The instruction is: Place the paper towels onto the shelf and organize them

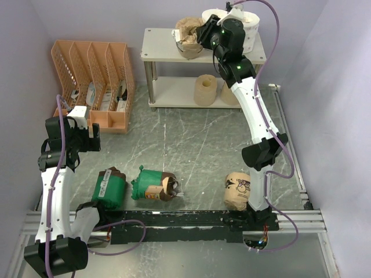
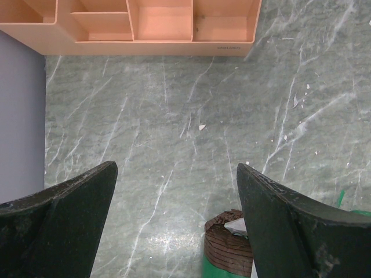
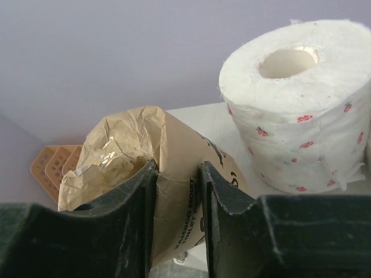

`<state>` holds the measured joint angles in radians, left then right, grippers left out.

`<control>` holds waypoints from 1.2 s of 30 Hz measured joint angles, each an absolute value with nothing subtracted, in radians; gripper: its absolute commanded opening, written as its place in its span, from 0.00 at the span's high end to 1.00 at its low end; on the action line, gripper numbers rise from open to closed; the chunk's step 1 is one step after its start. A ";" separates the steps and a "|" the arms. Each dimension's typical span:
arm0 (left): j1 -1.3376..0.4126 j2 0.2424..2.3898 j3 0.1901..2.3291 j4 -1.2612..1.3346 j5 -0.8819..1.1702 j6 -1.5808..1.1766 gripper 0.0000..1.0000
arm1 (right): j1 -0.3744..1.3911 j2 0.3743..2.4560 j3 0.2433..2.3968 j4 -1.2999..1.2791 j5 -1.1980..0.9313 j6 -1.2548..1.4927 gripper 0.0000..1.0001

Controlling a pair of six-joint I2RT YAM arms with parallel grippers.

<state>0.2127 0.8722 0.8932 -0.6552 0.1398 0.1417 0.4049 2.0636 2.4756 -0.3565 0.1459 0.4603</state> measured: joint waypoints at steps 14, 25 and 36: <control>0.213 0.878 0.893 -0.655 0.140 0.142 0.05 | 0.405 2.107 2.477 -0.256 0.146 0.474 0.39; 0.213 0.889 0.893 -0.655 0.140 0.142 0.05 | 0.438 2.063 2.373 -0.171 0.202 0.422 0.00; 0.214 1.050 1.058 -0.775 0.265 0.204 0.05 | 0.698 1.522 1.781 0.142 0.430 0.157 0.00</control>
<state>0.2138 1.0496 1.0584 -0.7753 0.2646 0.2043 0.6983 1.5223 1.7805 0.1425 0.4305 0.1574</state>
